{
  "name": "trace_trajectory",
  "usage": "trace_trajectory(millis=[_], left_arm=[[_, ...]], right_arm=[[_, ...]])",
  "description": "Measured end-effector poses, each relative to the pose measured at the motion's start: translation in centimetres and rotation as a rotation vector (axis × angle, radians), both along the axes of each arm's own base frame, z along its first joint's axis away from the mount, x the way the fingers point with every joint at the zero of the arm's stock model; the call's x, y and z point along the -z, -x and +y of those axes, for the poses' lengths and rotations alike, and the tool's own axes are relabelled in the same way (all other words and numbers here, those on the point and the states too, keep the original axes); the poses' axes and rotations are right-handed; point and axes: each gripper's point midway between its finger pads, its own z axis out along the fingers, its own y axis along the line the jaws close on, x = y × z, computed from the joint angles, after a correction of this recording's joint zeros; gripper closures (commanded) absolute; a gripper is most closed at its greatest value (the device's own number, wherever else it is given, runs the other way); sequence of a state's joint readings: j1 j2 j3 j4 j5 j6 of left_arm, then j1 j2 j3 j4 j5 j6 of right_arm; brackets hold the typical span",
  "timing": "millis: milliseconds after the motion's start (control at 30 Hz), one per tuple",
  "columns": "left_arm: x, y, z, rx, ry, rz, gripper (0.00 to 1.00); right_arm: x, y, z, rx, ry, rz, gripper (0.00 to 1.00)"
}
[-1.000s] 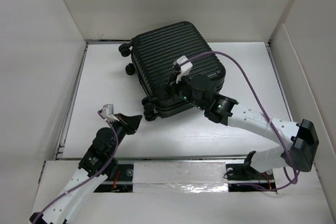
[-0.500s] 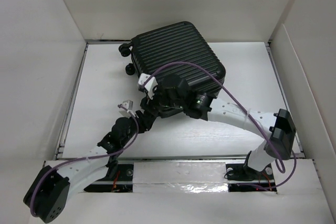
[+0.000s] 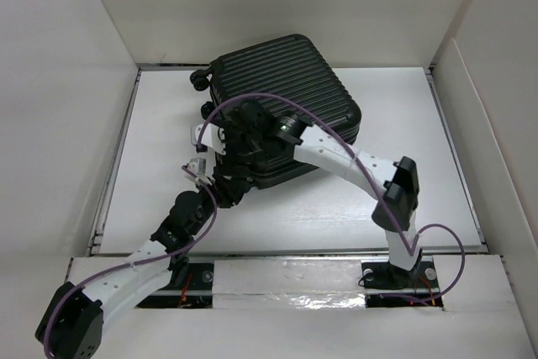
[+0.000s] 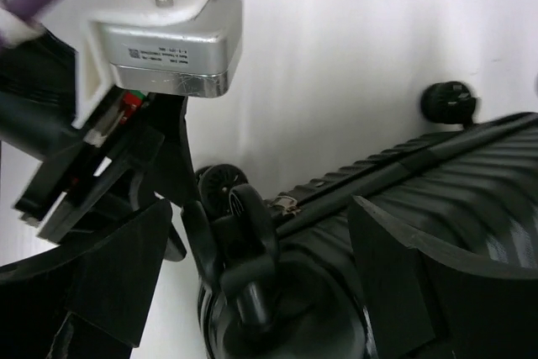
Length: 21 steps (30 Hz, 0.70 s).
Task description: Pack the luggage
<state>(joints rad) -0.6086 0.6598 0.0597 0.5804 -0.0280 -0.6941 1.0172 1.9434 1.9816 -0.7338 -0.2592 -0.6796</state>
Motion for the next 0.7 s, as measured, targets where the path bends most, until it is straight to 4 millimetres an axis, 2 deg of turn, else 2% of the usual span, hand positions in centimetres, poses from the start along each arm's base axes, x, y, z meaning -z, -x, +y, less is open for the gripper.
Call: trace_trajectory(millis=[167,300,333,367,433,467,533,567,700], left_arm=[[0.6,0.5,-0.3,0.022,0.009,0.039,0.62],[1.0,1.0,-0.6,0.044,0.019,0.067,0.63],[0.9,1.1,-0.7,0.046,0.024,0.066,0.64],[0.7,1.1,-0.7,0.046,0.036,0.063,0.64],[0.4,1.1,-0.7,0.045,0.047,0.058,0.64],[0.2,1.1,-0.7,0.045,0.054,0.053,0.64],[-0.1,1.1,-0.7,0.044,0.064,0.047,0.63],[-0.2,1.1,-0.7,0.043,0.068,0.045,0.63],[-0.2,1.0,-0.7,0.038,0.072,0.049,0.62]], right_arm=[[6.1,0.0,-1.0,-0.044,0.181,0.074,0.07],[6.7,0.0,-1.1,-0.064,0.204,0.068,0.10],[6.7,-0.1,-1.2,-0.062,0.205,0.067,0.36],[6.7,-0.1,-1.2,-0.060,0.208,0.065,0.36],[6.8,-0.4,-1.5,-0.038,0.220,0.056,0.57],[6.9,-0.8,-1.7,-0.027,0.229,0.040,0.75],[7.0,-1.2,-1.8,-0.005,0.233,0.023,0.85],[7.0,-1.4,-1.8,0.009,0.229,0.006,0.98],[6.4,-1.9,-1.8,0.084,0.149,-0.121,1.00]])
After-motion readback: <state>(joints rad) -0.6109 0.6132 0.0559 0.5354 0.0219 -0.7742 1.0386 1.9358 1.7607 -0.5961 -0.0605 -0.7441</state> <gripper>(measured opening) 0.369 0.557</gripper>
